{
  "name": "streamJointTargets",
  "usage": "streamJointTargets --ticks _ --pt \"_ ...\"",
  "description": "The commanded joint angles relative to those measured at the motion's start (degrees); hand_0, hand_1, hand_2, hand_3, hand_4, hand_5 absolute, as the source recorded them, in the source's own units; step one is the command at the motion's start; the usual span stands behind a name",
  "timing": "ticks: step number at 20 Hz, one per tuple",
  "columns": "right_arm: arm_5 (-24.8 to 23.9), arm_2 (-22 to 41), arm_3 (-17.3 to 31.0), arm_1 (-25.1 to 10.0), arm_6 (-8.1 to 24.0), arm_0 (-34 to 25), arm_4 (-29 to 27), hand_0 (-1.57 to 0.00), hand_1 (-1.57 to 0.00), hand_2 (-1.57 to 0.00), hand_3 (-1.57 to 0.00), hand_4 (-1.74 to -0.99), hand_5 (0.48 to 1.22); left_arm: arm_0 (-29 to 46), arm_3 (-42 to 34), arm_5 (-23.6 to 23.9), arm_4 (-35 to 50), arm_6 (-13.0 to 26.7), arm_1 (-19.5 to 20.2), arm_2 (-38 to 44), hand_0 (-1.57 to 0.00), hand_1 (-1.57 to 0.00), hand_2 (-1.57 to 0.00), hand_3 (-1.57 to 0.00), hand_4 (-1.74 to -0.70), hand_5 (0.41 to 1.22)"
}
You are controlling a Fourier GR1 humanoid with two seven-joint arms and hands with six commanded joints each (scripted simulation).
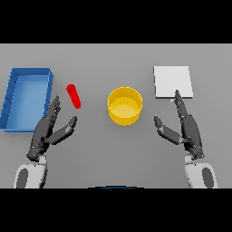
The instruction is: Pick up the red beaker and tilt it to pour out 1 green nut into yellow bowl. Pick up the yellow bowl and place it on the metallic measuring scale.
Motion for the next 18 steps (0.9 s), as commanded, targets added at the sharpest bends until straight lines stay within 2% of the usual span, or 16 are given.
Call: streamJointTargets --ticks 1,9,13,16,18 --pt "0.57 -0.28 0.43 -0.05 0.09 -0.02 -0.80 0.00 0.00 0.00 0.00 -1.189 0.626 -2.03 1.87 -0.23 0.58 0.53 -0.03 0.64 0.00 0.00 0.00 0.00 -1.14 0.643" --pt "1.49 -0.53 -0.37 0.09 -0.86 1.15 -2.26 0.00 0.00 0.00 0.00 -1.229 0.626 -15.23 19.56 -0.88 0.70 -4.07 1.06 4.82 0.00 0.00 0.00 0.00 -1.18 0.636" --pt "1.38 -0.62 0.01 0.02 -0.73 1.00 -2.09 0.00 0.00 0.00 0.00 -1.222 0.627 -19.43 24.55 -0.33 -0.52 -6.91 0.46 4.87 0.00 0.00 0.00 0.00 -1.20 0.651" --pt "1.52 -0.56 -1.04 -0.25 -0.99 1.53 -2.08 0.00 0.00 0.00 0.00 -1.226 0.631 -22.92 29.00 1.07 -2.12 -5.93 0.29 5.11 0.00 0.00 0.00 0.00 -1.20 0.661" --pt "1.28 -0.19 -0.78 0.52 0.57 0.75 -1.99 0.00 0.00 0.00 0.00 -1.233 0.634 -25.61 32.14 1.91 -2.68 -6.54 -0.03 5.58 0.00 0.00 0.00 0.00 -1.20 0.664"
